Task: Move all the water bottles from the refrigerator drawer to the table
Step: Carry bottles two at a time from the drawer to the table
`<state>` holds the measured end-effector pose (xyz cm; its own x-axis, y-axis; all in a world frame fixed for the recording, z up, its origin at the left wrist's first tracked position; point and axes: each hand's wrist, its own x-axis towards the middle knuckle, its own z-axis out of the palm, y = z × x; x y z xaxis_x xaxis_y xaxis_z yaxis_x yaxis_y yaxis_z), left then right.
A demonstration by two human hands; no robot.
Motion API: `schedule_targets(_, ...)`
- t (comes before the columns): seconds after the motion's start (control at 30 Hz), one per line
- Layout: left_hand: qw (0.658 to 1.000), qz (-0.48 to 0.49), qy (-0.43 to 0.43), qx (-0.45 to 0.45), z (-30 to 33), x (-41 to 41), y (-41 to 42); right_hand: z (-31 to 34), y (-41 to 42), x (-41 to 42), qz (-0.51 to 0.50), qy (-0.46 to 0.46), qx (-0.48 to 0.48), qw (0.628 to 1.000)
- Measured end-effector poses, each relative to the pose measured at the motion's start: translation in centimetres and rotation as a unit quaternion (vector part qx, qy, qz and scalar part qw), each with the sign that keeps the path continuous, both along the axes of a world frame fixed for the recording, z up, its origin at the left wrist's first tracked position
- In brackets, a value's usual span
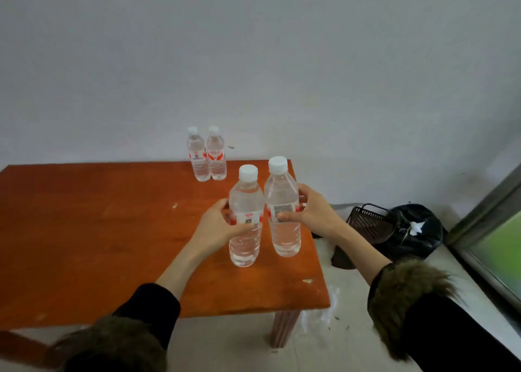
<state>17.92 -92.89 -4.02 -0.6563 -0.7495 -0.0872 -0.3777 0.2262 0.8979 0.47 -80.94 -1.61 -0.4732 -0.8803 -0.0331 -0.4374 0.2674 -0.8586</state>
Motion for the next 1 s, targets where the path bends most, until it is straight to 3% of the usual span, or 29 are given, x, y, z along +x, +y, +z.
schedule_targets(0.3,0.991,-0.009,-0.108,-0.079,-5.0,-7.6,-13.0,-5.7,-12.5,-8.4,-0.029,-0.003,0.036,0.999)
schedule_targets(0.6,0.999,-0.031,-0.025,-0.003,-9.0,-15.6,-25.2,-9.2,-25.5,-16.0,-0.055,-0.056,0.042,0.996)
schedule_targets(0.83,0.997,-0.010,-0.065,-0.048,-10.7,-21.1,-29.9,-11.3,-30.3,-20.0,-0.073,-0.100,0.019,0.992)
schedule_targets(1.0,0.996,0.001,-0.080,-0.033,-12.4,-23.3,-31.3,-12.9,-31.9,-21.5,-0.065,-0.110,0.031,0.991)
